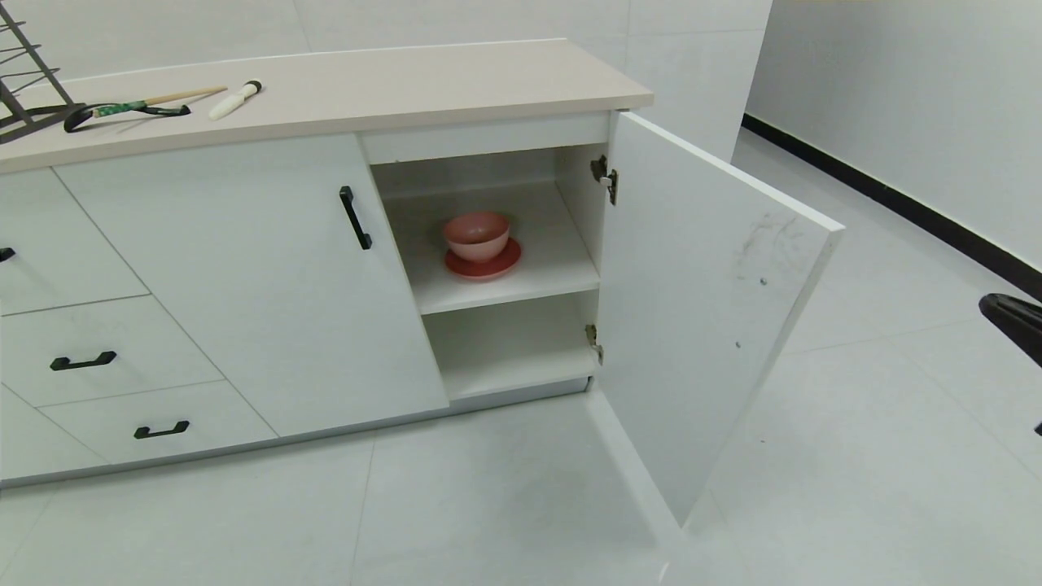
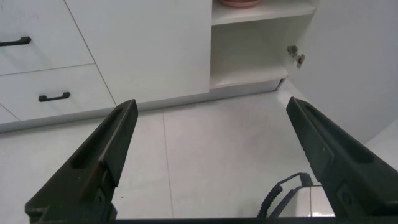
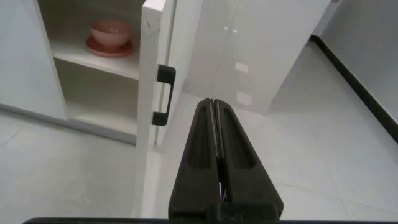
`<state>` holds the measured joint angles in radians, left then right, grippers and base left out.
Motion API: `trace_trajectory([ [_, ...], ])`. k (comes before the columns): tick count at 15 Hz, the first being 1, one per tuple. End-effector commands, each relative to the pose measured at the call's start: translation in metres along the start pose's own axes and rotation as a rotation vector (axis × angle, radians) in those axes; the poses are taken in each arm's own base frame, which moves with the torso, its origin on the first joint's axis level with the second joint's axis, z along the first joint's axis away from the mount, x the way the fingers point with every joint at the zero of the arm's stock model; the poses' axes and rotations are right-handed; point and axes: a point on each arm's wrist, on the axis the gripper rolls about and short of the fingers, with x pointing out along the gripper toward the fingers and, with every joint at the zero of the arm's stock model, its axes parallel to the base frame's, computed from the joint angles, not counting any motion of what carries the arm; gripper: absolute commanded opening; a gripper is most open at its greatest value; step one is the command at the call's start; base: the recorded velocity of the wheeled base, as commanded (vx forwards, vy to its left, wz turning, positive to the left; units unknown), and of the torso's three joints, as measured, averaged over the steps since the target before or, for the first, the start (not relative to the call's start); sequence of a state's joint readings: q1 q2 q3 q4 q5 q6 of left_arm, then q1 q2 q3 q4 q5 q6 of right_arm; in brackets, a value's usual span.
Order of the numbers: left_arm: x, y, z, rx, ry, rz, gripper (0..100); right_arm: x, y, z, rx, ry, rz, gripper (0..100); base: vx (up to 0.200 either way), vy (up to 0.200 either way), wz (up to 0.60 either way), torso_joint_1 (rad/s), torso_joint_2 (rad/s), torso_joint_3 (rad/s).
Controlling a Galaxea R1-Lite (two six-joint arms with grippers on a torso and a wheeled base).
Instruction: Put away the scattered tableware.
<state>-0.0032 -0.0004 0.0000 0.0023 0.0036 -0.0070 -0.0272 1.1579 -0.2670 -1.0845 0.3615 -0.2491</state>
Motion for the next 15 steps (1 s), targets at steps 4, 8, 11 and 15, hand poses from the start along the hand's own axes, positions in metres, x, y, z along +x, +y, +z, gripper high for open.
trace_trajectory([
  [4,0.0,0.0,0.0,0.004,0.001,0.015,100,0.071,-0.02,-0.028,0.017,0.023,0.079,0,0.0,0.0,0.0,0.0,0.0,0.0],
  [8,0.0,0.0,0.0,0.004,0.001,0.021,100,0.106,-0.027,-0.054,0.02,0.008,0.115,0,0.0,0.0,0.0,0.0,0.0,0.0],
  [11,0.0,0.0,0.0,0.001,-0.001,0.021,100,0.135,-0.026,-0.056,0.013,-0.028,0.144,0,0.0,0.0,0.0,0.0,0.0,0.0],
  [15,0.0,0.0,0.0,-0.002,-0.001,0.024,100,0.158,-0.019,-0.067,0.016,-0.043,0.202,0,0.0,0.0,0.0,0.0,0.0,0.0],
])
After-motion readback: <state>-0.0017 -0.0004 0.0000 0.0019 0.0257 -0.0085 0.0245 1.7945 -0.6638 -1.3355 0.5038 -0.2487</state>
